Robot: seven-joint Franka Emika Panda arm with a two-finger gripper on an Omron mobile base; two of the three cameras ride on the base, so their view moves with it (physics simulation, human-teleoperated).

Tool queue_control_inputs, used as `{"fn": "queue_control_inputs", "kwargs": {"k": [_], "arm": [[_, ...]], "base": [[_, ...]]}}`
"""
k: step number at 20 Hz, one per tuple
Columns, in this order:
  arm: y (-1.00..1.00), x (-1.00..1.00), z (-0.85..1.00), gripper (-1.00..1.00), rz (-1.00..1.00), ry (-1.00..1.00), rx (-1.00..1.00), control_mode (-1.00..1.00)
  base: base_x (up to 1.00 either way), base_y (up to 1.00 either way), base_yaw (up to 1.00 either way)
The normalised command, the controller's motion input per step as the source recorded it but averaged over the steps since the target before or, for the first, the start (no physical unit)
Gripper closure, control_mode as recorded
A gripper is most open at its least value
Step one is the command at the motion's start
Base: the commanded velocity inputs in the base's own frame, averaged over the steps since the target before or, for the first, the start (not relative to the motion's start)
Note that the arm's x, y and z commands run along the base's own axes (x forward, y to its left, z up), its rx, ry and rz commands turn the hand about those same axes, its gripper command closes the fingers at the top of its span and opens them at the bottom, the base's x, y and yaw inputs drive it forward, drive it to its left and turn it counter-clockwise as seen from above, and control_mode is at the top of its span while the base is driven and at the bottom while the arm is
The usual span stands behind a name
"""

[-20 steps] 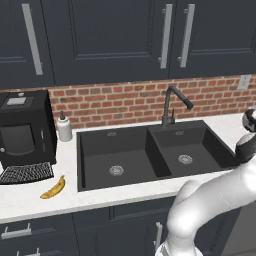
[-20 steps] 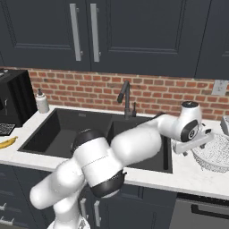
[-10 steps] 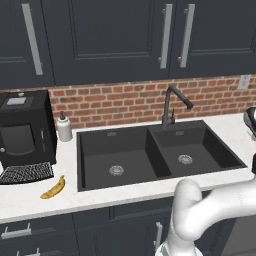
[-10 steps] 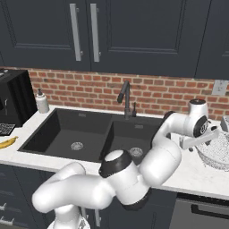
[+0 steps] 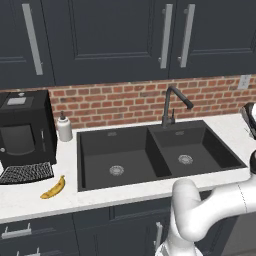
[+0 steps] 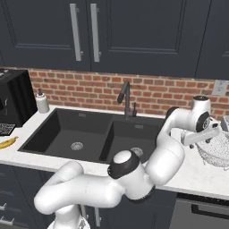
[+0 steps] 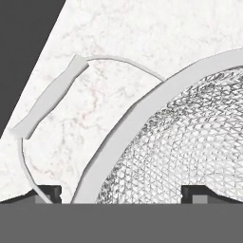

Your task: Put the colander in the sink, put the banana in the colander, and turn on the sink faucet and pour water over the colander.

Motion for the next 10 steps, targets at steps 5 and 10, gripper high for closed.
{"fn": "queue_control_inputs", "kwargs": {"k": [5,10], "arm": [[0.0,-0.24,-0.31,1.0,-0.02,-0.03,0.07,-1.0],[0.07,-0.53,-0.31,1.0,-0.05,-0.08,0.05,-1.0]], "base": [[0.0,0.0,0.0],[0.0,0.0,0.0]]}}
